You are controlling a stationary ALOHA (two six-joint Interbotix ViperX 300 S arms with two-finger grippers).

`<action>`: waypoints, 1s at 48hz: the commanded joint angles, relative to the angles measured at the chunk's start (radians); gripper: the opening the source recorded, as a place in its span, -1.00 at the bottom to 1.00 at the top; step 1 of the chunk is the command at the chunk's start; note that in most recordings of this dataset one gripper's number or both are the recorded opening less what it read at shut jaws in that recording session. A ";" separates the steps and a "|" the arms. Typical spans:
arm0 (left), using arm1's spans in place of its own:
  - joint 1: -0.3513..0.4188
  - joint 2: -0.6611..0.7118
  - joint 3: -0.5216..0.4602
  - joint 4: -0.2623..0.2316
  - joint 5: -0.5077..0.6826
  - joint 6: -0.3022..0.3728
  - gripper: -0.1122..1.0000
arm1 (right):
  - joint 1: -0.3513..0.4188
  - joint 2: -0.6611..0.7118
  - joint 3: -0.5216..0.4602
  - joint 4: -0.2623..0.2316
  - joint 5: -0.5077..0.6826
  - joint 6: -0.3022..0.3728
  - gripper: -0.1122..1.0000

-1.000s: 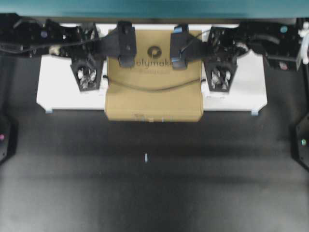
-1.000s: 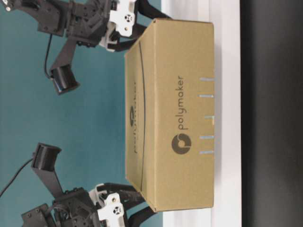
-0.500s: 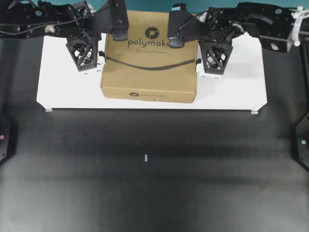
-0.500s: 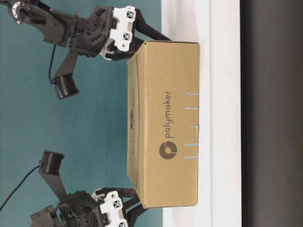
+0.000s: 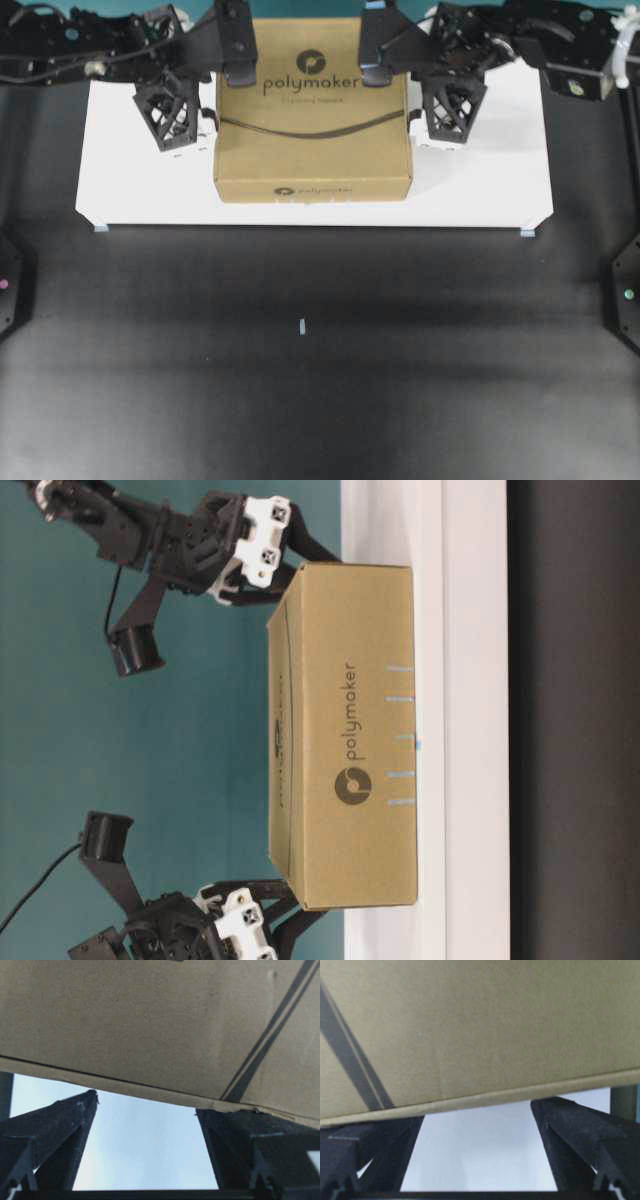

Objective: Place the cardboard box on the stand after clamping it between your arms.

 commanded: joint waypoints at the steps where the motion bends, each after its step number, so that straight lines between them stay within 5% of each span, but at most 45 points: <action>1: -0.021 -0.023 0.005 -0.012 -0.038 -0.003 0.58 | 0.011 -0.005 0.018 0.014 -0.035 0.017 0.65; 21: 0.043 -0.120 0.078 -0.012 -0.035 0.038 0.58 | -0.020 -0.141 0.141 0.015 -0.058 0.052 0.65; 30: 0.041 -0.212 0.084 -0.012 -0.006 0.026 0.58 | -0.005 -0.262 0.206 0.015 -0.055 0.124 0.65; 48: -0.153 -0.492 0.244 -0.014 -0.006 0.017 0.57 | 0.164 -0.529 0.385 0.015 -0.186 0.327 0.65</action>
